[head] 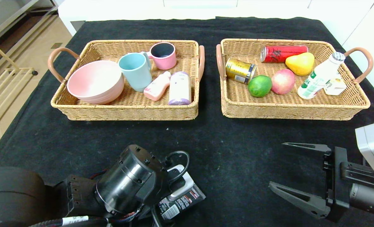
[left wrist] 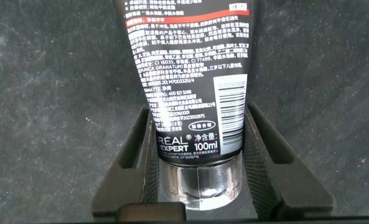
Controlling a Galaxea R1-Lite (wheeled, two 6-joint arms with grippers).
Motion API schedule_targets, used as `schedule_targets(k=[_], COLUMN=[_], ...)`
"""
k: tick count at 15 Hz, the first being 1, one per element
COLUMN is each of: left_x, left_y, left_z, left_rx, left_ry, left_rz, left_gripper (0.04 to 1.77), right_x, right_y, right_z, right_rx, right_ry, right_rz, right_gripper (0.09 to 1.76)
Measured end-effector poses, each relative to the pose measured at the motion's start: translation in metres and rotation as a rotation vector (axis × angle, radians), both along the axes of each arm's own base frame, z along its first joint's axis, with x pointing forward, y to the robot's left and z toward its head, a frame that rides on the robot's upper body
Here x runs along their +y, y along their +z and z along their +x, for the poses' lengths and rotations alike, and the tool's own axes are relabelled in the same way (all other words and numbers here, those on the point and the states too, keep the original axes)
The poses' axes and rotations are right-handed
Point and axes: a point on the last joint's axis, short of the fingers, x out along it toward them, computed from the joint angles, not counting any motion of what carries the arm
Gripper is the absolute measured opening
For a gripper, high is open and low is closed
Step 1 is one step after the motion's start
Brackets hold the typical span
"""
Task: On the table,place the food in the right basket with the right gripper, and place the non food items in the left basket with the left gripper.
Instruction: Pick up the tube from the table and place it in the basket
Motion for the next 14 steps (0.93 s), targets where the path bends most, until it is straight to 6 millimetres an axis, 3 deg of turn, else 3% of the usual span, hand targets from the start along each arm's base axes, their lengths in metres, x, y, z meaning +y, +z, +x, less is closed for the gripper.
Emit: schedule_targets(k=[5, 14], left_x=[0.000, 0.013], left_y=[0.002, 0.031], left_z=[0.000, 0.025], left_rx=[-0.004, -0.073], left_ry=[0.007, 0.132], left_rz=[-0.016, -0.229], left_gripper=[0.83, 0.83], right_x=[-0.001, -0.005], right_y=[0.003, 0.013], right_z=[-0.002, -0.013], right_rx=[-0.014, -0.061], right_ry=[-0.003, 0.002], right_rz=[0.005, 0.030], right_gripper=[1.71, 1.71])
